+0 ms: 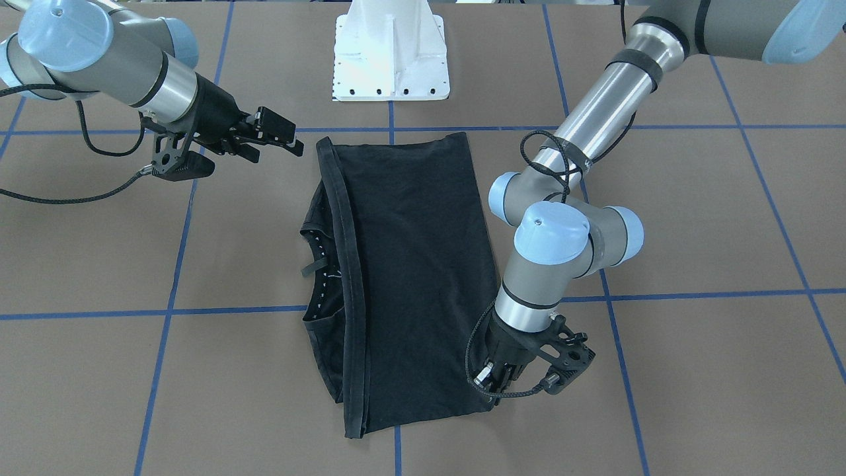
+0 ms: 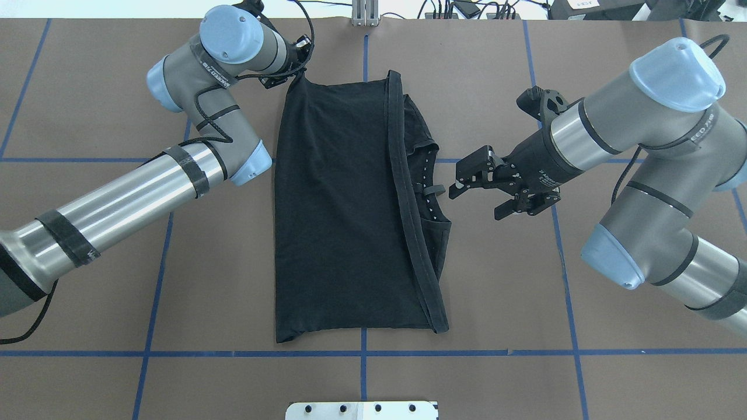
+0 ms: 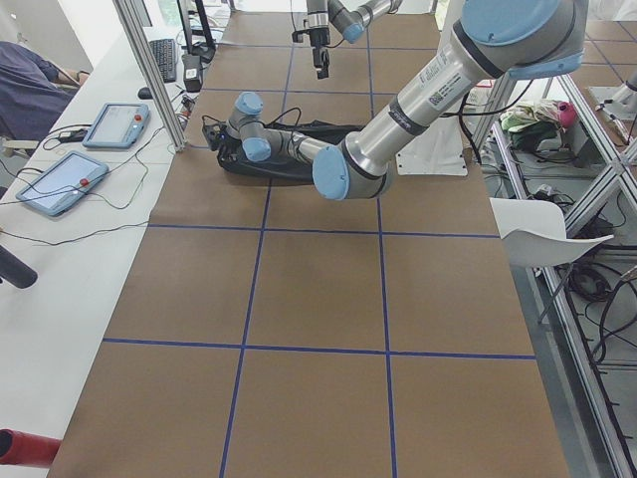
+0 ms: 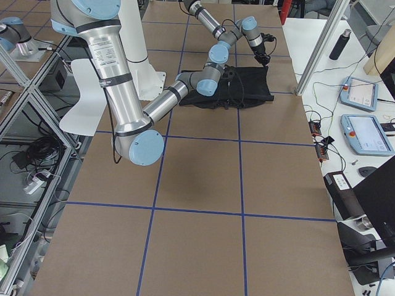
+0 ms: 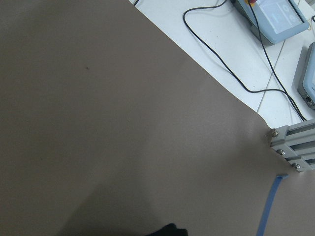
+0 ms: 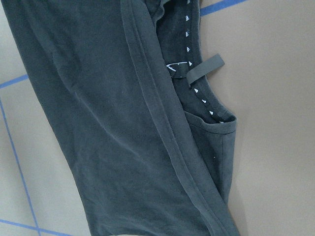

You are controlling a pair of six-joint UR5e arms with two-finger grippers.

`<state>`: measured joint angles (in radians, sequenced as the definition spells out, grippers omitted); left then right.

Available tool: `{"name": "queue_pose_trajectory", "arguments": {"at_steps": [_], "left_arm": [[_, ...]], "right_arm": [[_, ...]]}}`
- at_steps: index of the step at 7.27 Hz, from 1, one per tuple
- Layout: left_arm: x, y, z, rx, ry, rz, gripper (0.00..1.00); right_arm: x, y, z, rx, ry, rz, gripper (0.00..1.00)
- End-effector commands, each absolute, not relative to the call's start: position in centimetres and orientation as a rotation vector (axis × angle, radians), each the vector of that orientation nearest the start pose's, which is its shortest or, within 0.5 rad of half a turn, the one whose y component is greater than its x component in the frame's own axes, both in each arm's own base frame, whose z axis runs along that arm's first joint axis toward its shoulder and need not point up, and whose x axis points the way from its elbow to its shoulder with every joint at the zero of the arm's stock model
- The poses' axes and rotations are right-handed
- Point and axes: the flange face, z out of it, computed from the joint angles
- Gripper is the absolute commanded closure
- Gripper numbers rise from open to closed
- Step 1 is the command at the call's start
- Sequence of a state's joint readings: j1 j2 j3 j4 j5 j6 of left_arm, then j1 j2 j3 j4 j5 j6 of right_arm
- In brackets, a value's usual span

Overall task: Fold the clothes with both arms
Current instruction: 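Release the shirt with both grippers and raise the left gripper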

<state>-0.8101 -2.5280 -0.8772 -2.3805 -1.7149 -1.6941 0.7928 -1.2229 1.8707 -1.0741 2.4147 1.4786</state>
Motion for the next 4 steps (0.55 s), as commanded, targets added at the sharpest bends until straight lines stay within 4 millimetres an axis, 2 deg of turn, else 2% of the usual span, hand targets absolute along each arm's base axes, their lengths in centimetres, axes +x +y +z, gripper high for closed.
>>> {"name": "queue_pose_trajectory", "arguments": {"at_steps": [1, 2, 4], "left_arm": [[47.8, -71.5, 23.9, 0.332, 1.096, -0.669, 0.00], [45.8, -71.2, 23.1, 0.347, 1.119, -0.640, 0.00], [41.8, -68.3, 27.2, 0.321, 1.089, -0.554, 0.00]], "right_arm": [[-35.3, -44.6, 25.7, -0.124, -1.265, 0.167, 0.00], [-36.7, -44.4, 25.6, -0.072, -1.246, 0.191, 0.00], [-40.6, -42.6, 26.5, 0.080, -1.182, 0.107, 0.00]]}}
